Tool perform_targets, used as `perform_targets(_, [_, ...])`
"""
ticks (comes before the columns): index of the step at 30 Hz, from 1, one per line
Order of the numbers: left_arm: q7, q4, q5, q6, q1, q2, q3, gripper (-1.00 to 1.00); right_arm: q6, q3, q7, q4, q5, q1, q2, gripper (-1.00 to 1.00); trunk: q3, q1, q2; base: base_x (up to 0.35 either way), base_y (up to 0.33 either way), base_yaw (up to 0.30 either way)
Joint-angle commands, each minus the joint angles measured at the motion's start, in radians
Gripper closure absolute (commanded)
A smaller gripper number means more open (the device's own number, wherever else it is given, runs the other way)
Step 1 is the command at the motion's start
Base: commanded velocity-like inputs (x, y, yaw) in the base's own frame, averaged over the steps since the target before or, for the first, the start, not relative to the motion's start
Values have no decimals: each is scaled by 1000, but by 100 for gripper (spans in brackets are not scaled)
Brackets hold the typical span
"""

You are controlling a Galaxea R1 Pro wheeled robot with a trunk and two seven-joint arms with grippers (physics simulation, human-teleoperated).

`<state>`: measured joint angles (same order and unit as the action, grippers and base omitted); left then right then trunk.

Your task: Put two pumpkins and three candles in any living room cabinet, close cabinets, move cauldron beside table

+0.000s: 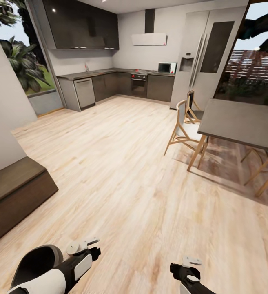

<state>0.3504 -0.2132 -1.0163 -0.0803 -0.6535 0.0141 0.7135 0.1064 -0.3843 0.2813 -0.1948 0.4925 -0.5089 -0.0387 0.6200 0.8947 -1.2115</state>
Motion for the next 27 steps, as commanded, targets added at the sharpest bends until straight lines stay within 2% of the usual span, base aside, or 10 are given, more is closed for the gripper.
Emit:
perform_targets(1, [7, -2, -4, -4, -1, 0, 8, -100, 4, -8, 4, 0, 11, 0, 0, -100, 1, 0, -1, 0, -208, 294])
perform_targets(16, [7, -2, -2, -3, 0, -1, 8, -100, 4, -8, 4, 0, 11, 0, 0, -100, 1, 0, -1, 13, -195, 294])
perform_targets(27, [7, -2, -3, -3, -1, 0, 8, -100, 4, -8, 4, 0, 11, 0, -1, -100, 1, 0, -1, 250, -17, 294])
